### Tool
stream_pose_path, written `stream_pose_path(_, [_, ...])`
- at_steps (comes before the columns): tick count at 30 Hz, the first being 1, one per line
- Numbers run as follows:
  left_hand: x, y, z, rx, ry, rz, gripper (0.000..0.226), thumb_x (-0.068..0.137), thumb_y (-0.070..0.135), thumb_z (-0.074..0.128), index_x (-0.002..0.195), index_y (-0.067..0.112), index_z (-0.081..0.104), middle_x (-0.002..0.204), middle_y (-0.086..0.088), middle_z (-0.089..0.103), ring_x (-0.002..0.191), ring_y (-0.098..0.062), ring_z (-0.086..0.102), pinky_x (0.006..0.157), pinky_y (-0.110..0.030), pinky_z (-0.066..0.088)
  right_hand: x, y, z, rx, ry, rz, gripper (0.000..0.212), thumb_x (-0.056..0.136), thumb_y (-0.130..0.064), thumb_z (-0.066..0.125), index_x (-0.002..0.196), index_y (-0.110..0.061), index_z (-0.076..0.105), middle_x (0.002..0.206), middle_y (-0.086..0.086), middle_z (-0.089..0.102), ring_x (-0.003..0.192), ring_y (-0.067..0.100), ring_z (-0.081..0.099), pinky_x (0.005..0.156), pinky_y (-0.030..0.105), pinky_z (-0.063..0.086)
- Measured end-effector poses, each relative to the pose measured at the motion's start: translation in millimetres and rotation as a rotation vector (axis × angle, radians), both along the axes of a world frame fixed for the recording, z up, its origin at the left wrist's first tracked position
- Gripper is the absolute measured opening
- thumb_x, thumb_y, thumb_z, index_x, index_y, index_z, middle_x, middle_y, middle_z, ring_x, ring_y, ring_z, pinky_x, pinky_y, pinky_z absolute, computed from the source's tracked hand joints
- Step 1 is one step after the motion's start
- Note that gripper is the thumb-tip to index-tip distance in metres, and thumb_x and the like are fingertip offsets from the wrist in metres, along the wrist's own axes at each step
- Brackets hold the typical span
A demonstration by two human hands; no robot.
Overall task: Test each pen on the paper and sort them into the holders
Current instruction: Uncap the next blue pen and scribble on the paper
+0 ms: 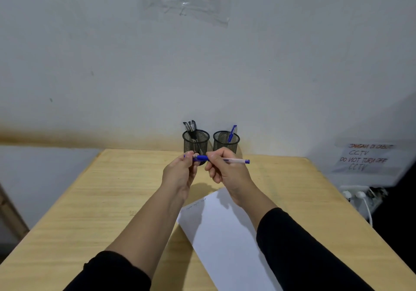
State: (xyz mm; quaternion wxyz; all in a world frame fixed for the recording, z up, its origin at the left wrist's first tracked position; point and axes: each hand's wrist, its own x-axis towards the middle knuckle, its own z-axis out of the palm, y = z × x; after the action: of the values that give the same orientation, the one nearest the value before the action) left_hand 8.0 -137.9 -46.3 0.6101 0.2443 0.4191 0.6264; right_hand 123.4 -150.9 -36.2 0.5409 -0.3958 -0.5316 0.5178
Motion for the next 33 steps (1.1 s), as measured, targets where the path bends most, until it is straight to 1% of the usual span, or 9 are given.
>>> stream_pose_path(5, [-58,29,-9,-0.123,-0.021,0.245,0.035,0.095,0.006,0.039,0.062,0.015,0.043,0.025,0.007,0.046,0.021,0.0,0.039,0.03,-0.005,0.029,11,-8,-3,0.055,0.026,-0.148,0.022,0.091,-0.006,0.054,0.07,-0.01,0.053,0.056,0.005,0.056,0.04,0.007,0.045,0.036,0.018,0.031])
stream_pose_path(8, [-103,28,-27,-0.106,0.15,0.405,0.024,0.096,0.011,0.043,0.075,0.015,0.053,0.047,0.01,0.06,0.037,0.002,0.052,0.042,-0.003,0.041,42,-9,-11,0.022,0.023,-0.218,0.021,0.091,-0.008,0.055,0.071,-0.008,0.055,0.056,0.006,0.057,0.039,0.009,0.044,0.035,0.019,0.032])
stream_pose_path(11, [-84,16,-50,-0.099,0.408,0.2,0.013,0.092,0.01,0.05,0.095,0.012,0.062,0.072,0.003,0.063,0.06,-0.003,0.059,0.065,-0.015,0.051,37,-10,-25,-0.059,0.029,-0.166,0.021,0.092,-0.008,0.053,0.072,-0.007,0.056,0.058,0.009,0.057,0.04,0.01,0.045,0.036,0.018,0.034])
stream_pose_path(14, [-63,2,-63,-0.087,0.825,0.11,0.023,0.092,0.02,0.05,0.109,0.018,0.065,0.098,0.0,0.068,0.089,-0.017,0.062,0.09,-0.029,0.047,25,-11,-35,-0.118,0.018,-0.133,0.021,0.092,-0.008,0.053,0.072,-0.007,0.056,0.059,0.01,0.057,0.041,0.01,0.046,0.036,0.018,0.035])
stream_pose_path(19, [-53,-9,-71,-0.02,1.149,0.108,0.03,0.093,0.017,0.046,0.12,0.011,0.059,0.115,-0.011,0.065,0.112,-0.024,0.055,0.092,-0.023,0.035,29,-10,-42,-0.169,0.013,-0.157,0.019,0.091,-0.007,0.054,0.072,-0.007,0.057,0.059,0.01,0.058,0.041,0.011,0.047,0.036,0.019,0.035])
stream_pose_path(23, [-58,-1,-71,-0.029,1.191,0.14,0.03,0.093,0.017,0.048,0.12,0.009,0.059,0.107,-0.013,0.068,0.099,-0.021,0.057,0.081,-0.019,0.035,27,-8,-41,-0.221,0.037,-0.157,0.016,0.092,-0.007,0.05,0.081,-0.007,0.062,0.06,0.011,0.059,0.041,0.011,0.049,0.036,0.019,0.037])
stream_pose_path(26, [-60,-7,-76,0.013,1.225,0.169,0.03,0.091,0.021,0.052,0.118,0.009,0.059,0.108,-0.012,0.068,0.106,-0.024,0.058,0.084,-0.022,0.038,25,-12,-45,-0.261,0.065,-0.146,0.02,0.092,-0.009,0.047,0.09,-0.006,0.067,0.062,0.012,0.064,0.044,0.014,0.055,0.039,0.02,0.041])
stream_pose_path(29, [-55,-3,-101,0.048,1.311,0.146,0.028,0.089,0.024,0.056,0.114,0.013,0.062,0.115,-0.01,0.062,0.107,-0.024,0.056,0.088,-0.025,0.038,24,-4,-80,-0.34,0.006,-0.176,0.017,0.09,-0.011,0.053,0.081,-0.008,0.067,0.063,0.01,0.064,0.048,0.015,0.054,0.04,0.024,0.039])
stream_pose_path(33, [-20,-23,-101,0.325,1.422,-0.018,0.024,0.086,0.026,0.059,0.107,0.016,0.066,0.112,0.0,0.063,0.109,-0.016,0.053,0.086,-0.014,0.029,29,-6,-89,-0.338,-0.119,-0.228,0.02,0.089,-0.014,0.056,0.07,-0.015,0.06,0.058,0.007,0.056,0.044,0.013,0.045,0.038,0.02,0.028])
